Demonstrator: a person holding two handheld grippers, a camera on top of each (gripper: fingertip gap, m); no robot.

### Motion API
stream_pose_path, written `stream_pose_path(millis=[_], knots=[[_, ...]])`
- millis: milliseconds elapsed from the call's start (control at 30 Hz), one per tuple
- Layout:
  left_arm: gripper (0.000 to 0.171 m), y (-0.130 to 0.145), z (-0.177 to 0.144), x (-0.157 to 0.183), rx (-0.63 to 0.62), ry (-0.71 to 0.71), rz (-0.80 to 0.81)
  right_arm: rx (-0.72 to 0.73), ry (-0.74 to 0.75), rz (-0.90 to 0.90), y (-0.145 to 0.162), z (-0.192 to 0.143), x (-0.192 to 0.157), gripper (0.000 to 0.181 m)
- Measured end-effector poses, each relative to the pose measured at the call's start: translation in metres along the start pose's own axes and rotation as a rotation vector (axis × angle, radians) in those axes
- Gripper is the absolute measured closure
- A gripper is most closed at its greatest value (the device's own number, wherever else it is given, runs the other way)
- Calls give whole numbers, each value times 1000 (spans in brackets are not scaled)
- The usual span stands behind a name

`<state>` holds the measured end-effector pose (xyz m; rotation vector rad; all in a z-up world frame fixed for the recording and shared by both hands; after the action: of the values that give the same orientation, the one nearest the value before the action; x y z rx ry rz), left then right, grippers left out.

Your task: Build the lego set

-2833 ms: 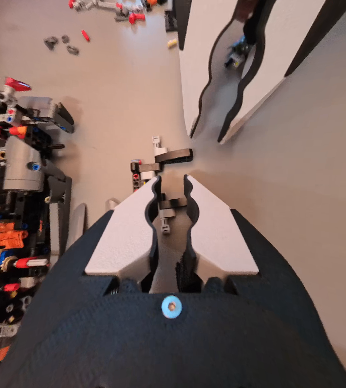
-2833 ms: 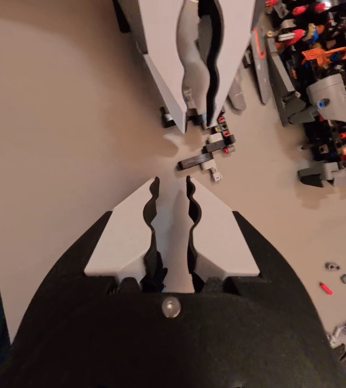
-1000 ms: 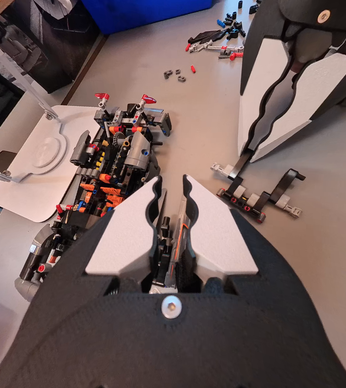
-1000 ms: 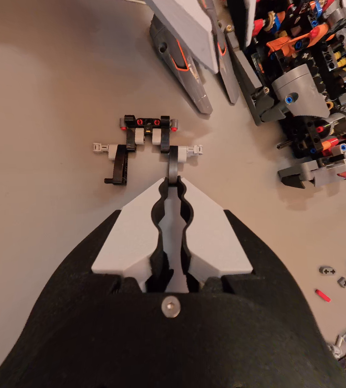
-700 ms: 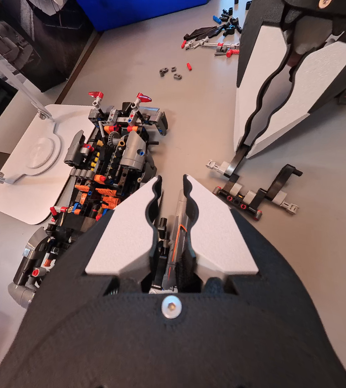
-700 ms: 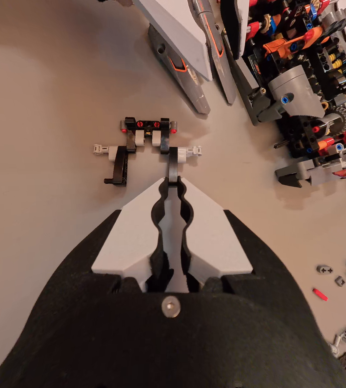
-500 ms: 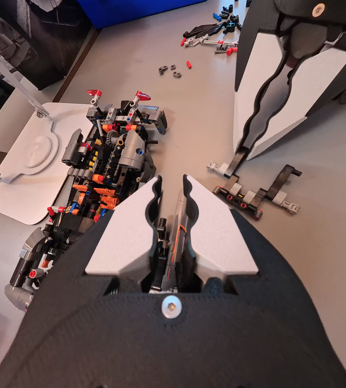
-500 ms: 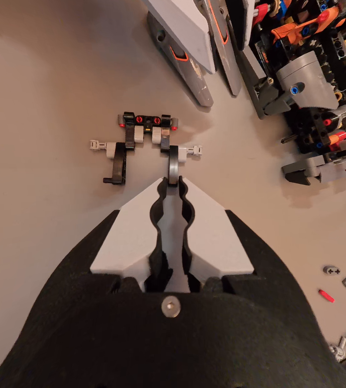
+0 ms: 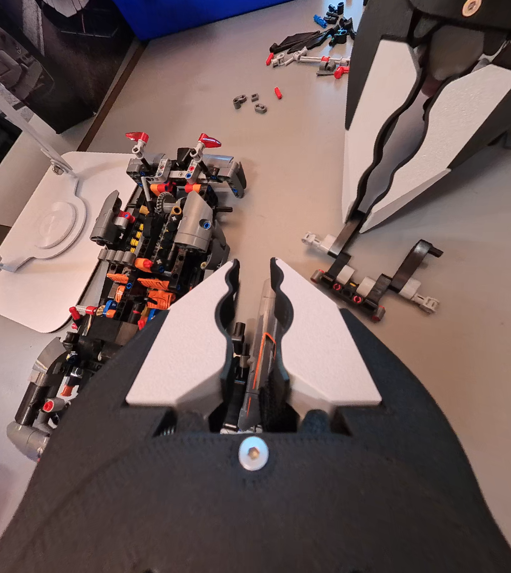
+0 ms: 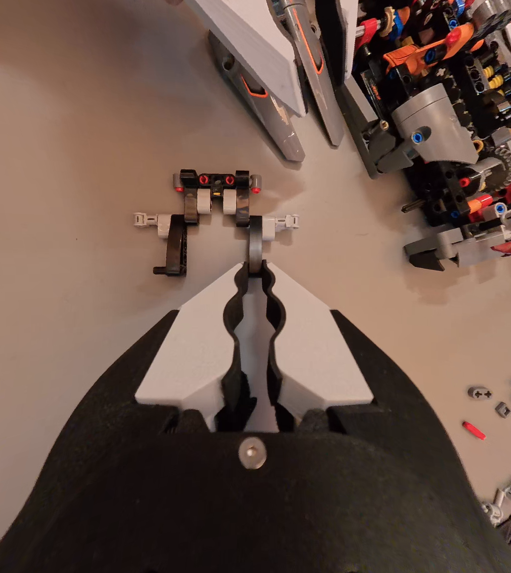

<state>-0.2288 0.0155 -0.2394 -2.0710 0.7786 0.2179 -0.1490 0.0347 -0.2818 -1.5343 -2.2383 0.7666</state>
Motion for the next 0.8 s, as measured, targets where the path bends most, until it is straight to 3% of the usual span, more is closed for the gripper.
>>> stream_pose_path(millis=[800], knots=[[153,-1,-1,-2,10,-9,-8,155,107,69,-16,-35,31,176]])
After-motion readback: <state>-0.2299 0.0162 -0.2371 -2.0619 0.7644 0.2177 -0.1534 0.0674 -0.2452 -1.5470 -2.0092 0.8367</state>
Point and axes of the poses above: each gripper's, where its closed fingertips meet, z out along the fingers, y out of its underside, x = y × z across the jaws, the point moved 1 cm from there along -z, back along the fingers, and after that the axes turned 13 degrees about z, right-handed, at the moved point
